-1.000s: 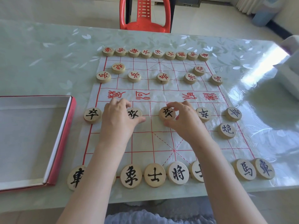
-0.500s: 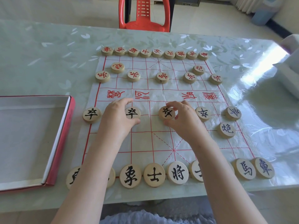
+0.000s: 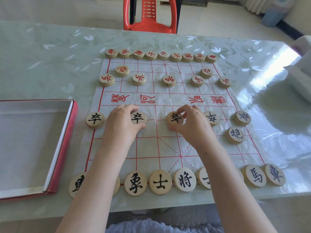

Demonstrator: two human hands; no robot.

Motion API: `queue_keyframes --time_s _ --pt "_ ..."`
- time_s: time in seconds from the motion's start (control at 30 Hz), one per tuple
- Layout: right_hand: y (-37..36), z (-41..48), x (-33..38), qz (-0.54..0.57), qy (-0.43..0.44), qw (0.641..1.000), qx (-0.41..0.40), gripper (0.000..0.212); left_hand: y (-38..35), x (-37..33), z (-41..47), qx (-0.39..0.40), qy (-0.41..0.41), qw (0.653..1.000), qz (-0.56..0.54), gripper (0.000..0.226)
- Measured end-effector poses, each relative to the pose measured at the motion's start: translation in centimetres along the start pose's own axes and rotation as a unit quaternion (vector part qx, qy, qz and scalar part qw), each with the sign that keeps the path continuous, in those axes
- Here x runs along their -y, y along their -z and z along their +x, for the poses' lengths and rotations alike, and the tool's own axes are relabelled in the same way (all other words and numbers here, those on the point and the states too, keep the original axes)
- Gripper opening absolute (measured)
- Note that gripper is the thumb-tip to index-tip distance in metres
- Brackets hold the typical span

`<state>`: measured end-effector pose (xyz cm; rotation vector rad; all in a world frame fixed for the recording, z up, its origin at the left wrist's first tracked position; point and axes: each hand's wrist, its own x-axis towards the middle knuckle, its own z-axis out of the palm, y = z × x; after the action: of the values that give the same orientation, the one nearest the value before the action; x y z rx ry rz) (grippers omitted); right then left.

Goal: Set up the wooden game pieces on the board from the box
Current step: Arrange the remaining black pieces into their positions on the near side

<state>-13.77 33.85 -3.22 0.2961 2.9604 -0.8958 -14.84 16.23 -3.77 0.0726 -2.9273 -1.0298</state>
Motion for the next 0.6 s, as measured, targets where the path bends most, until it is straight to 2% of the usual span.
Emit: queue_keyframes --time_s 0.6 --pt "-0.05 -0.02 -0.06 0.005 -0.014 1.0 0.008 0.06 0.05 -0.02 -0.09 0.006 0.002 1.0 0.0 0.054"
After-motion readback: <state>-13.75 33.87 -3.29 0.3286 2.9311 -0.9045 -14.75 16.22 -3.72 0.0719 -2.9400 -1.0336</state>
